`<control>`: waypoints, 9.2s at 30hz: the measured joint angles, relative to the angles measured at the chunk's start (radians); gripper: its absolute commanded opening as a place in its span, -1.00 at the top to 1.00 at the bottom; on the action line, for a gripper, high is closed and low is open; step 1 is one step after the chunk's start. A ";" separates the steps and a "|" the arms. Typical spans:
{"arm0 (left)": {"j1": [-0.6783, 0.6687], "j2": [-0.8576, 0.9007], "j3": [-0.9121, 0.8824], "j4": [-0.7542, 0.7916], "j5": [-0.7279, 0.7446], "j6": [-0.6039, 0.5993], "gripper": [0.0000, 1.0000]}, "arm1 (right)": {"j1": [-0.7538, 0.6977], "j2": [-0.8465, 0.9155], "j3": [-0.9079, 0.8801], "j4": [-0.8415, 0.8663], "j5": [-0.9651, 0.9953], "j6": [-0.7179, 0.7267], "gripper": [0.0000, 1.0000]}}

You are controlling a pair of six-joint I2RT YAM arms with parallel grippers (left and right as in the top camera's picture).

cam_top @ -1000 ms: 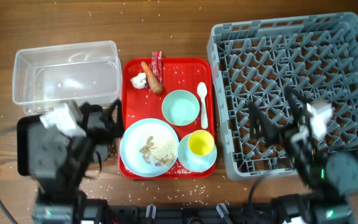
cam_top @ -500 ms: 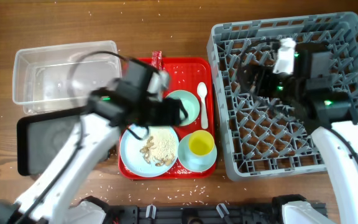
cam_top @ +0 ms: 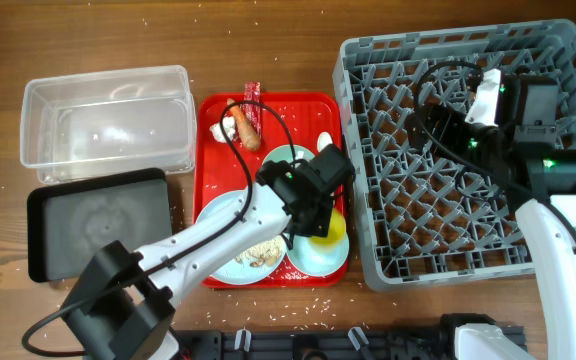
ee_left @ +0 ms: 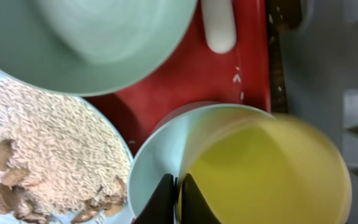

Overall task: Sort waste into correct bins and load items into the dishwasher rack
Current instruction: 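Grasp the yellow cup with the left gripper and lift it, then hand the yellow cup from the left gripper to the right gripper, then place the yellow cup in the dish rack with the right gripper, then grasp the mint bowl with the right gripper and place it in the rack, then reach the right gripper to the light-blue bowl and grasp it, then carry the light-blue bowl into the rack with the right gripper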

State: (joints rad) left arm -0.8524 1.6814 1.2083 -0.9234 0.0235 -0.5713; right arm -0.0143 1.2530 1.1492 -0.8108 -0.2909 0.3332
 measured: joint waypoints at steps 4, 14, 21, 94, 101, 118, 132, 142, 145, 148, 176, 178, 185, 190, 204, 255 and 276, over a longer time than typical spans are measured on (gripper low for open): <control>0.058 -0.004 0.020 -0.054 0.051 -0.009 0.92 | 0.000 0.000 0.000 -0.004 0.000 0.003 -0.99; 0.607 -0.396 0.184 -0.070 0.653 0.070 0.92 | 0.000 0.000 0.001 0.133 -0.579 -0.260 -0.70; 0.691 -0.389 0.184 0.027 1.098 0.095 0.92 | 0.058 0.000 0.006 0.537 -1.161 -0.296 -0.75; 0.788 -0.389 0.184 0.077 0.869 0.011 -0.99 | 0.200 0.121 0.019 -0.618 0.068 -0.109 -0.82; 0.788 -0.389 0.184 0.015 0.863 0.034 -1.00 | 0.237 0.172 0.026 -0.478 0.146 -0.055 -0.68; 0.824 -0.389 0.184 -0.198 0.320 0.068 -1.00 | 0.585 0.570 0.127 0.118 0.240 -0.121 0.29; 0.824 -0.389 0.184 -0.211 0.227 0.068 -1.00 | 0.563 0.637 0.138 0.090 0.232 -0.163 0.91; 0.824 -0.389 0.184 -0.211 0.227 0.068 -0.99 | 0.379 0.059 0.246 0.045 1.042 -0.089 0.91; 0.824 -0.389 0.184 -0.211 0.227 0.068 -0.99 | 0.190 0.106 0.239 0.088 1.216 -0.071 0.91; 0.824 -0.389 0.184 -0.211 0.225 0.068 -1.00 | 0.053 0.230 0.217 0.124 1.285 -0.061 0.91; 0.835 -0.389 0.184 -0.211 0.223 0.068 -1.00 | 0.586 0.380 0.197 -0.124 0.996 -0.036 -0.11; 0.835 -0.389 0.184 -0.211 0.223 0.068 -0.99 | 0.583 0.379 0.197 -0.124 0.901 -0.043 -0.11; 0.835 -0.389 0.184 -0.211 0.223 0.068 -1.00 | 0.583 0.379 0.134 -0.137 0.427 -0.228 0.01; 0.835 -0.389 0.184 -0.211 0.220 0.068 -1.00 | 0.635 0.380 -0.032 -0.124 0.130 -0.370 -0.01; 0.835 -0.389 0.184 -0.211 0.220 0.068 -1.00 | 0.701 0.422 -0.116 -0.042 0.253 -0.298 -0.05; 0.835 -0.389 0.184 -0.211 0.220 0.068 -1.00 | -0.211 0.584 0.105 0.356 1.496 -0.127 0.91; 0.835 -0.389 0.184 -0.211 0.220 0.068 -1.00 | 0.294 0.374 0.111 0.190 1.165 -0.228 -0.18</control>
State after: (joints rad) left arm -0.0174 1.2922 1.3922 -1.1343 0.2432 -0.5030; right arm 0.2794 1.6272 1.2606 -0.6209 0.8738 0.1055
